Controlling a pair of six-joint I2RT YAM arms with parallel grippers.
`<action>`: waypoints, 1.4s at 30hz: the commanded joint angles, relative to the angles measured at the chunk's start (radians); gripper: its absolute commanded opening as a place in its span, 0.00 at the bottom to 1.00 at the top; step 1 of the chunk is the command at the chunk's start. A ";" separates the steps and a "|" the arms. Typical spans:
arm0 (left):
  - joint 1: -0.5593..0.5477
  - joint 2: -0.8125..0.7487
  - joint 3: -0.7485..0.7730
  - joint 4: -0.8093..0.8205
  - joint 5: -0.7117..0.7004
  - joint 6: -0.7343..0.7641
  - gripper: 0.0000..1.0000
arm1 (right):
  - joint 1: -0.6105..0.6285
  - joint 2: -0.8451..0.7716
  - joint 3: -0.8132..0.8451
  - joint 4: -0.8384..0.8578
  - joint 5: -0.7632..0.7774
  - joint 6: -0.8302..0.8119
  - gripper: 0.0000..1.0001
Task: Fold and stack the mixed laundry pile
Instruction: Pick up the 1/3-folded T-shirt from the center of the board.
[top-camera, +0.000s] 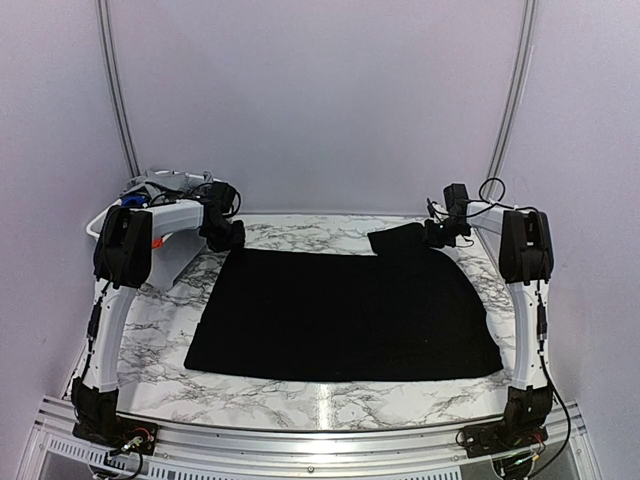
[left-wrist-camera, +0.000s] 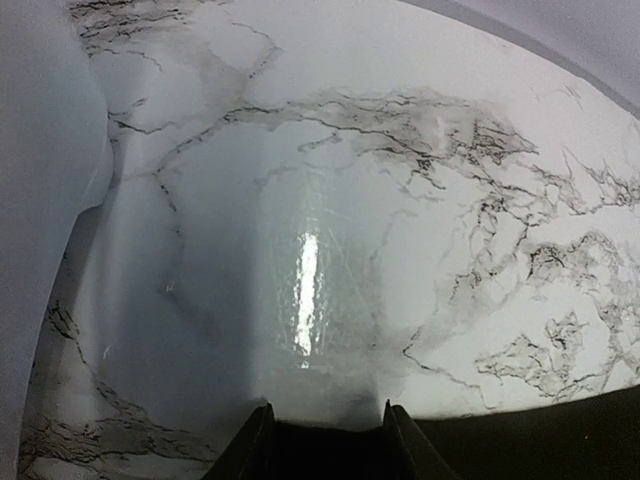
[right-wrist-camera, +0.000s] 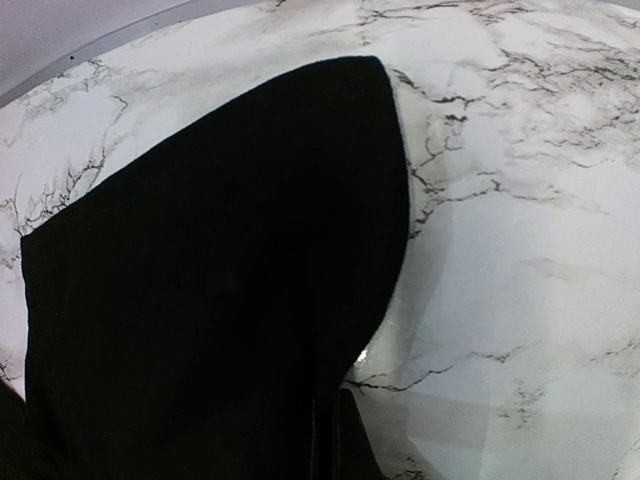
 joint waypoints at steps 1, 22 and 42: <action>0.009 -0.011 -0.071 -0.087 0.048 -0.036 0.39 | -0.003 -0.016 -0.005 -0.023 -0.012 0.010 0.00; 0.003 -0.057 -0.048 -0.053 0.010 0.030 0.00 | -0.016 -0.103 -0.003 0.021 -0.077 0.036 0.00; 0.003 -0.340 -0.334 0.090 0.011 0.147 0.00 | -0.067 -0.401 -0.345 0.119 -0.130 0.045 0.00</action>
